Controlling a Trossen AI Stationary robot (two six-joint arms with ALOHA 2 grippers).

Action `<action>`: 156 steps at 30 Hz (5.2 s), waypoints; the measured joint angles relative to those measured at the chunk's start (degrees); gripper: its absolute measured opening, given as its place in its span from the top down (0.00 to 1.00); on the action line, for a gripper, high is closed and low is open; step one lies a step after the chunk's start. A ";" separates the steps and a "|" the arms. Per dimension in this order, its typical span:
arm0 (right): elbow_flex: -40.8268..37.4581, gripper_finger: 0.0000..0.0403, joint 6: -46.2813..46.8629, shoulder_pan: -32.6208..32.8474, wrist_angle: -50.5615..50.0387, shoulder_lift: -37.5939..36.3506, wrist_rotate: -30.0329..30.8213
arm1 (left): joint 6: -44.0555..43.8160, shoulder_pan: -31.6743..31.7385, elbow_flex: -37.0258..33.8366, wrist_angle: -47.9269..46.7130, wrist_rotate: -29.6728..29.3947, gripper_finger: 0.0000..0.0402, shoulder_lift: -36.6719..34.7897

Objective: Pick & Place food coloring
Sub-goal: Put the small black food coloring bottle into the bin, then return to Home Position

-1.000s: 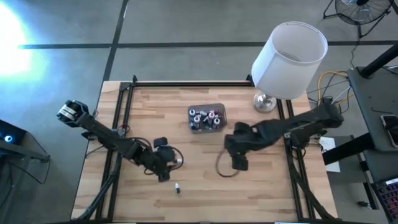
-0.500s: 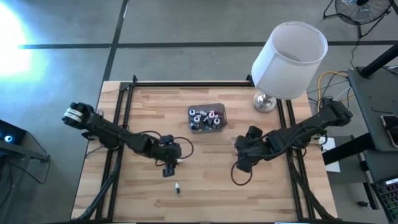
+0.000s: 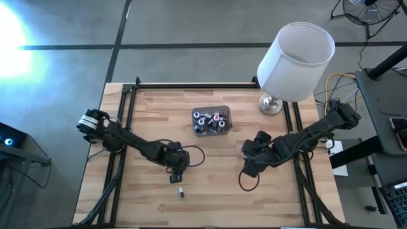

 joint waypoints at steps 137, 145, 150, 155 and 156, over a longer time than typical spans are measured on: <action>-2.48 0.44 17.00 3.98 -0.58 -8.22 12.22 | 40.18 28.79 30.87 -9.26 -13.13 0.95 2.58; -2.54 0.44 17.79 3.98 -0.78 -8.22 12.43 | 46.41 21.71 42.87 -18.19 -32.28 0.70 1.64; -2.54 0.44 16.46 3.98 0.86 -8.22 13.41 | 43.43 11.87 58.32 -19.54 -38.93 0.63 -3.07; 3.30 0.44 -3.32 2.48 11.89 -9.44 11.76 | 17.78 10.51 60.60 -34.54 -5.18 0.63 -10.32; 6.47 0.44 -6.15 1.83 8.20 -10.47 12.06 | 15.47 10.41 58.72 -34.44 -1.43 0.63 -11.90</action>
